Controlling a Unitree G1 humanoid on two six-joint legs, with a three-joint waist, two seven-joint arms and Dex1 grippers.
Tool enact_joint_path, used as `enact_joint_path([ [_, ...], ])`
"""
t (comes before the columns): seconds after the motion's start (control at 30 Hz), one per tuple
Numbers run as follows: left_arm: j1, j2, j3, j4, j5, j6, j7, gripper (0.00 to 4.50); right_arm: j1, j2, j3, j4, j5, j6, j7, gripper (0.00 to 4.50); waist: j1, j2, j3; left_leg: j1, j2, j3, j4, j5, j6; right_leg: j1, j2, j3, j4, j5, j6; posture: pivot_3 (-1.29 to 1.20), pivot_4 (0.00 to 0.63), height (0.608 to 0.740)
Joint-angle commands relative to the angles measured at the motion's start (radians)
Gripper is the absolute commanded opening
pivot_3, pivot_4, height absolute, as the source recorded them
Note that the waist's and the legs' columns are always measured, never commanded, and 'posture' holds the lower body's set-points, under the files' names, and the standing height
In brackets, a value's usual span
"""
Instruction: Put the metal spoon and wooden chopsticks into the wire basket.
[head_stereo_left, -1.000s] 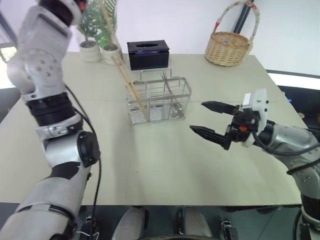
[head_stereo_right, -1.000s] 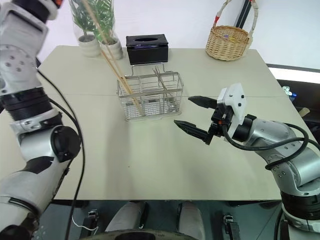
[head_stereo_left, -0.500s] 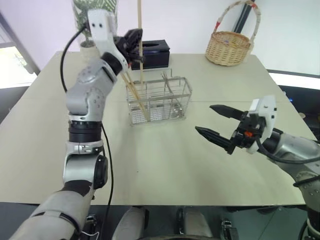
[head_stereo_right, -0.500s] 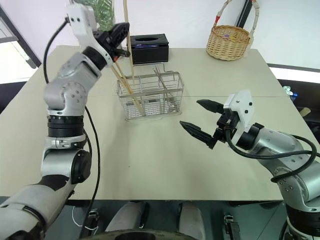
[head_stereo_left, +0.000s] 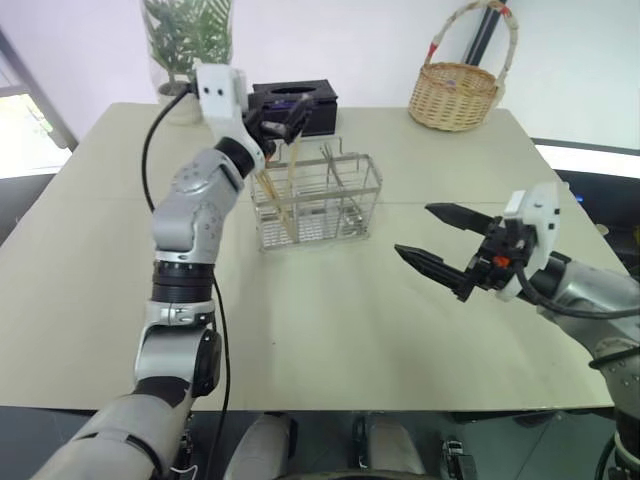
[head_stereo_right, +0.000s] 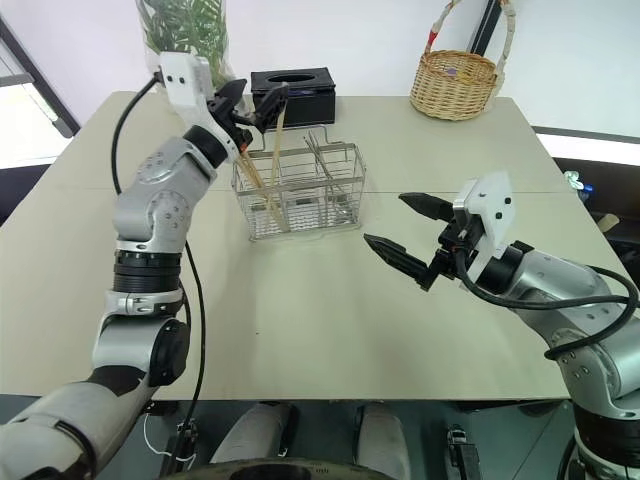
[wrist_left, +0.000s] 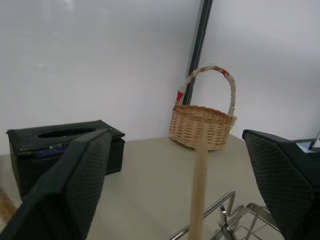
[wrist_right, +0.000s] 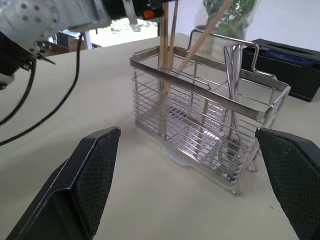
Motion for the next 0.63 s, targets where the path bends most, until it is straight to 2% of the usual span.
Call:
enact_joint_path([
  [0.03,0.0,0.126,0.048,-0.114,-0.025,0.055,-0.064,4.46,-0.025,-0.036,-0.02,0.053,-0.044,-0.043,0.048,4.5,0.0,0.0,0.0,0.0,0.0,0.0,0.0,0.0,0.0,0.0,0.0,0.0,0.0,0.0,0.0,0.0,0.15,0.65],
  [0.17,0.056,0.358,0.09,-0.194,-0.072,0.126,-0.232,4.46,-0.012,-0.089,-0.049,0.133,-0.102,-0.091,0.128,4.5,-0.004,0.003,0.001,0.0,0.0,0.0,-0.001,0.0,0.0,-0.001,0.001,0.0,0.001,0.0,0.0,0.0,0.15,0.65],
  [0.23,0.151,0.527,0.128,-0.23,-0.094,0.147,-0.383,4.46,-0.008,-0.124,-0.073,0.187,-0.126,-0.112,0.171,4.5,-0.006,0.004,0.002,0.0,0.0,0.0,-0.001,0.0,0.0,-0.001,0.001,0.0,0.001,0.0,0.0,0.0,0.15,0.65],
  [0.33,0.274,0.666,0.18,-0.262,-0.126,0.156,-0.502,4.46,-0.008,-0.153,-0.087,0.24,-0.145,-0.133,0.218,4.5,-0.005,0.005,0.002,0.001,0.0,0.001,-0.001,-0.001,0.002,-0.001,0.0,0.001,0.0,-0.001,-0.002,0.0,0.15,0.65],
  [0.43,0.375,0.734,0.24,-0.301,-0.163,0.18,-0.559,4.46,-0.011,-0.171,-0.084,0.276,-0.164,-0.149,0.257,4.5,0.006,0.006,0.003,0.0,0.0,0.0,-0.001,-0.002,0.002,0.0,-0.001,0.001,-0.001,-0.002,-0.004,0.0,0.15,0.65],
  [0.63,0.534,0.752,0.317,-0.423,-0.186,0.198,-0.553,4.46,-0.057,-0.151,-0.049,0.285,-0.171,-0.146,0.277,4.5,0.001,0.008,0.005,0.0,0.001,0.0,-0.001,-0.002,0.002,0.002,-0.001,0.001,-0.007,-0.002,-0.005,0.0,0.15,0.65],
])
